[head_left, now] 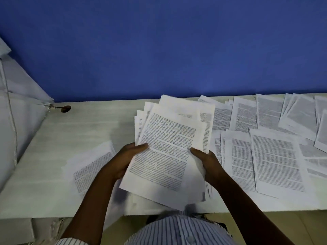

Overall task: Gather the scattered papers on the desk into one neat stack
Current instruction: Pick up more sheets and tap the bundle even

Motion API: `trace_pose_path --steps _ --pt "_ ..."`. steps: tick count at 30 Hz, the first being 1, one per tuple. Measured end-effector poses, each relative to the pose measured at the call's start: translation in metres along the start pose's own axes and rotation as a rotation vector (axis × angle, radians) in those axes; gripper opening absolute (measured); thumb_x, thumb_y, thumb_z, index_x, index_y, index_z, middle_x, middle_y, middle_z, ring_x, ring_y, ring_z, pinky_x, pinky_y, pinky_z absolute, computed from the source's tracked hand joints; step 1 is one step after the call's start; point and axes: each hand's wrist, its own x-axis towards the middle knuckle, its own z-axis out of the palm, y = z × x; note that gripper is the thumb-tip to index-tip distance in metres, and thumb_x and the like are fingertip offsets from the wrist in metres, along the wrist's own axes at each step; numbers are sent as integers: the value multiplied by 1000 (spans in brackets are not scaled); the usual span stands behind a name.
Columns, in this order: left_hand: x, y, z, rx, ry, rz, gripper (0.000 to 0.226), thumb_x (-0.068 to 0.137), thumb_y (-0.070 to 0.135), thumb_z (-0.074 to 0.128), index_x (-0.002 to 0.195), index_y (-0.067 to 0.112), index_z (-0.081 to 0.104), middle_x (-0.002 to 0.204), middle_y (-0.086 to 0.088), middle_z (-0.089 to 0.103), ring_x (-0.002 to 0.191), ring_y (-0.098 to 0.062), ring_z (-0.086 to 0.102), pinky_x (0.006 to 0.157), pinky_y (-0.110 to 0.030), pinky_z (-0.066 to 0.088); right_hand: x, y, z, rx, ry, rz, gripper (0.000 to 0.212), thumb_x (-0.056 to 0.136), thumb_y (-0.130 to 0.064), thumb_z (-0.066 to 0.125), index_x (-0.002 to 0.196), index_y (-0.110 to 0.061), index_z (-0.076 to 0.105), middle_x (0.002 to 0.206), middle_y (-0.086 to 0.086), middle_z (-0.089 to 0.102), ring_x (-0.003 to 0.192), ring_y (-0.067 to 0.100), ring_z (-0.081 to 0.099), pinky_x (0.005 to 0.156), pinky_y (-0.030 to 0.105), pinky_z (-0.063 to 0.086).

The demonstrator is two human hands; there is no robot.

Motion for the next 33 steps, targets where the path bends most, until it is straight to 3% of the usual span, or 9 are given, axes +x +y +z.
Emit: trace_pose_path --steps 3,5,11,15,20,25,27,30,33 --pt "11 -17 24 -2 211 73 30 91 27 69 120 16 69 112 -5 74 96 -20 73 80 -30 59 -4 -9 -5 -71 -78 16 34 94 -14 63 127 -7 63 123 13 69 112 28 67 88 35 57" --pt "16 -31 38 22 279 81 32 88 31 73 117 19 71 109 -1 76 96 -18 73 83 -30 59 -4 -10 -15 -134 -125 -8 33 93 -6 62 126 -8 62 121 9 70 109 24 69 81 28 59" --pt "13 -46 54 180 25 46 42 82 -5 72 120 14 68 120 -6 71 110 -24 68 98 -36 53 7 -28 -52 -293 -147 -78 38 83 -2 73 119 -13 68 118 7 72 107 23 70 96 37 53" --pt "18 -30 70 222 50 143 51 73 7 83 122 15 69 120 -4 72 113 -28 67 102 -46 50 8 -52 -54 -337 -180 -159 42 81 -6 77 121 -14 68 115 2 73 107 20 70 94 36 54" --pt "29 -12 113 254 370 370 30 82 13 79 102 32 68 99 15 72 98 -11 69 83 -25 54 19 -81 -47 -408 -155 -304 41 77 -16 83 115 -26 69 110 -9 74 102 7 70 88 25 56" --pt "33 3 130 -34 539 477 20 82 11 78 97 21 71 100 2 74 99 -24 70 90 -36 54 27 -105 -58 -492 -57 -371 27 83 -34 77 107 -24 70 103 -10 74 94 12 70 78 24 55" --pt "33 10 133 -144 564 531 25 82 8 77 103 18 71 103 1 75 103 -25 69 92 -38 54 32 -99 -70 -404 48 -312 41 78 -45 78 109 -21 68 108 -2 72 95 17 66 76 29 54" --pt "29 21 145 -236 520 646 38 79 8 76 115 18 68 111 3 74 110 -22 67 94 -38 53 38 -86 -79 75 -5 -62 74 61 -54 84 123 -19 64 123 10 69 105 24 67 89 42 55" --pt "26 28 154 -224 437 679 55 73 23 79 126 21 63 120 3 71 114 -23 66 88 -38 55 42 -83 -68 310 -143 65 69 68 -55 78 128 -25 61 127 11 67 122 32 59 107 53 43"
